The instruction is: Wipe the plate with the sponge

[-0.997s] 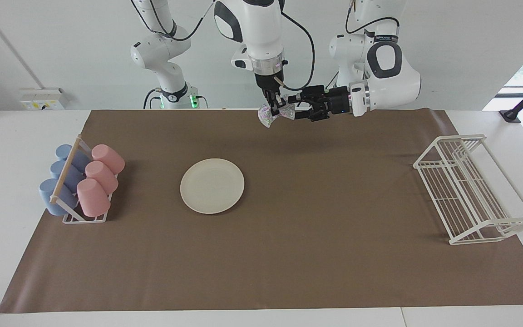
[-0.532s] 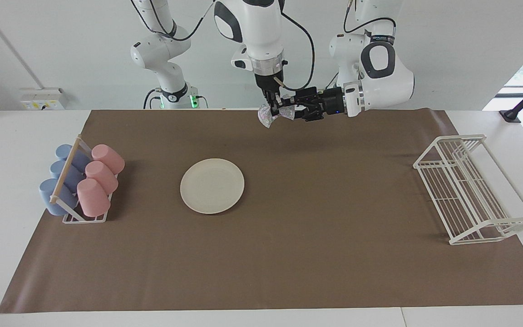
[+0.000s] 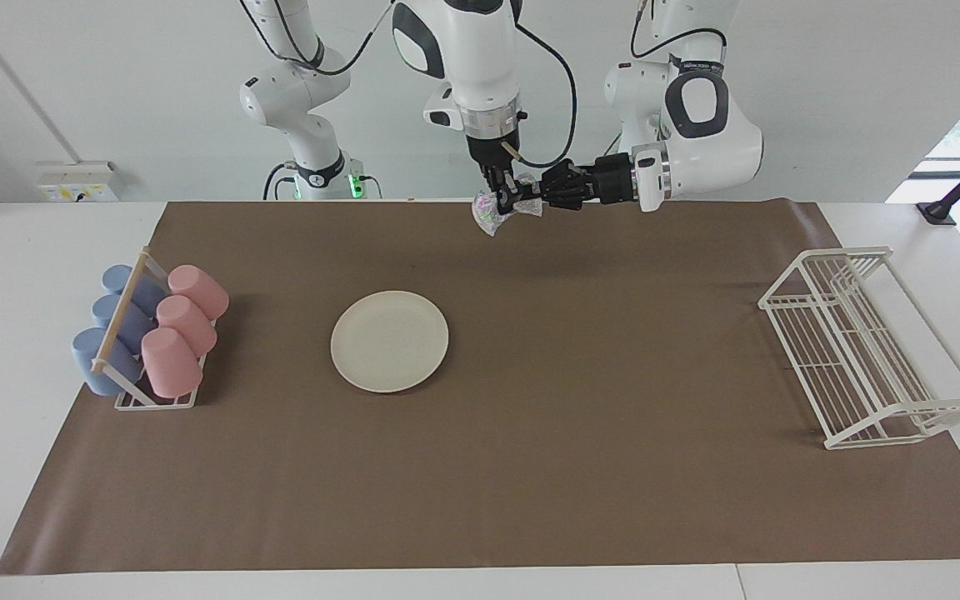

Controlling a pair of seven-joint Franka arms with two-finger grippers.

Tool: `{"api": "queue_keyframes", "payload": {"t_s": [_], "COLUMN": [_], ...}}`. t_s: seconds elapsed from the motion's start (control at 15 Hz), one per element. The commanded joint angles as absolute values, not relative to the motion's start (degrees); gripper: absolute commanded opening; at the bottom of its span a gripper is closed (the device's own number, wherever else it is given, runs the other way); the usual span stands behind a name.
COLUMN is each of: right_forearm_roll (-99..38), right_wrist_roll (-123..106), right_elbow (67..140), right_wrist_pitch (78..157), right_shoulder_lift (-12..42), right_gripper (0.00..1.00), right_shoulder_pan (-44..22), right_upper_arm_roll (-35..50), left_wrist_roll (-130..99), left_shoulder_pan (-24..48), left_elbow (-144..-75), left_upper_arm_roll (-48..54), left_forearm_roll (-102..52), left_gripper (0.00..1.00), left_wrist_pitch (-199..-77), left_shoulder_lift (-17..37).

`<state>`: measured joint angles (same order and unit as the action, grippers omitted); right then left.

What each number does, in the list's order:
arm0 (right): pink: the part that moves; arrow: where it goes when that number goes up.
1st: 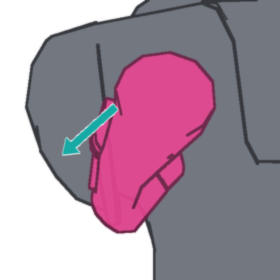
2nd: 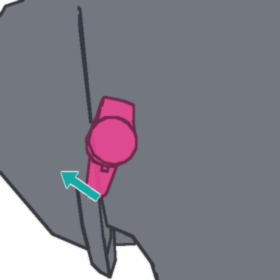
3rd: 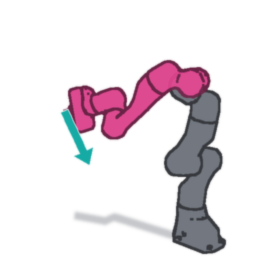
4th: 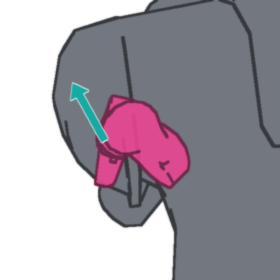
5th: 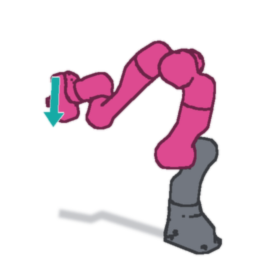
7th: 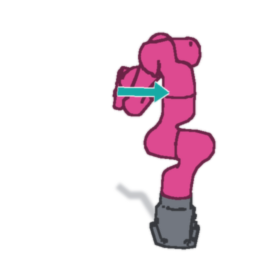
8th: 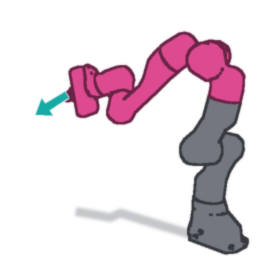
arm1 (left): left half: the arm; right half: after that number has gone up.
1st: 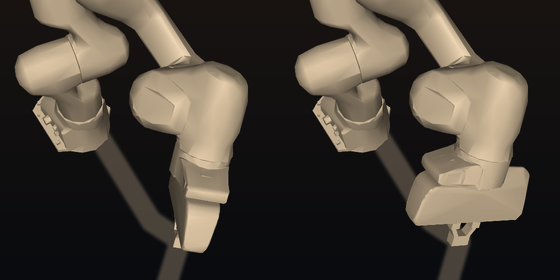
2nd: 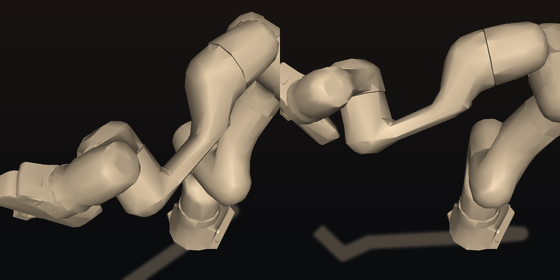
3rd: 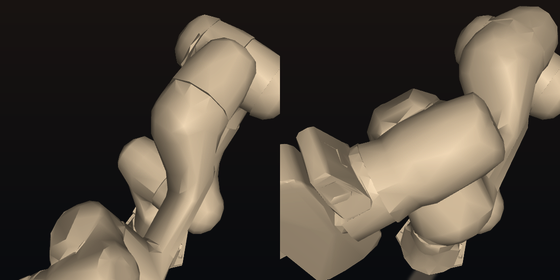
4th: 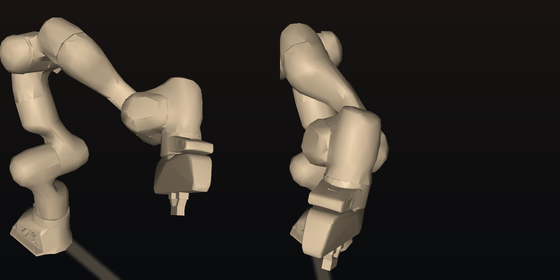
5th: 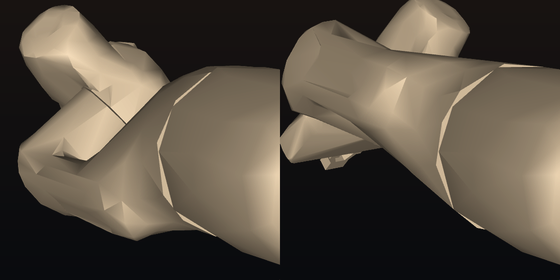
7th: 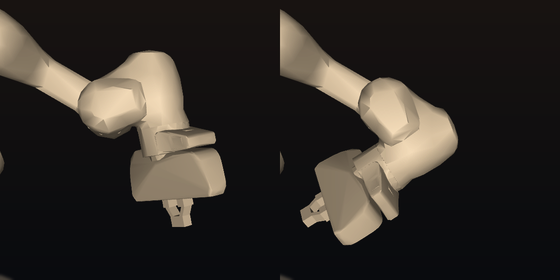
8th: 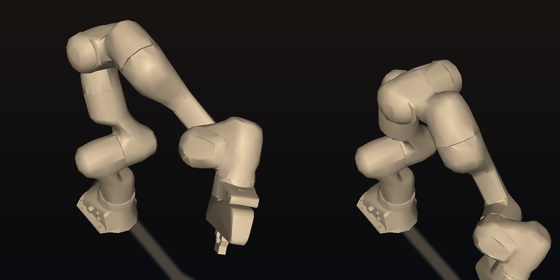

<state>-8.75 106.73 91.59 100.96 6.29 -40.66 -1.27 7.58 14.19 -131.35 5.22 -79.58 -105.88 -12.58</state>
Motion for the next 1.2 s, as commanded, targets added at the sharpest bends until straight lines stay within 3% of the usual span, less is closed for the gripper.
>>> {"api": "queue_keyframes", "payload": {"t_s": [0.0, 0.6, 0.93, 1.13], "right_forearm_roll": [-7.21, -7.29, -7.21, -7.21], "right_wrist_roll": [96.4, 40.22, 9.27, 4.14], "right_elbow": [95.26, 98.97, 99.14, 98.88], "right_wrist_pitch": [100.63, 98.17, 93.87, 92.82], "right_shoulder_lift": [3.26, -1.05, -2.55, -2.72], "right_gripper": [1.0, 1.0, 1.0, 1.0], "right_shoulder_pan": [-38.07, -19.01, -6.08, -4.22], "right_upper_arm_roll": [-1.32, -1.41, -1.49, -1.67], "left_wrist_roll": [6.77, 0.11, -6.4, -14.57], "left_shoulder_pan": [14.15, 14.15, 13.8, 12.66], "left_elbow": [-132.89, -132.28, -128.6, -122.63], "left_upper_arm_roll": [4.66, 4.57, 4.48, 4.57], "left_forearm_roll": [-80.33, -79.37, -66.57, -54.0], "left_gripper": [0.0, 0.0, 0.0, 0.0], "left_wrist_pitch": [-104.85, -111.6, -116.45, -117.42], "left_shoulder_lift": [-14.33, -13.63, -10.91, -7.22]}}
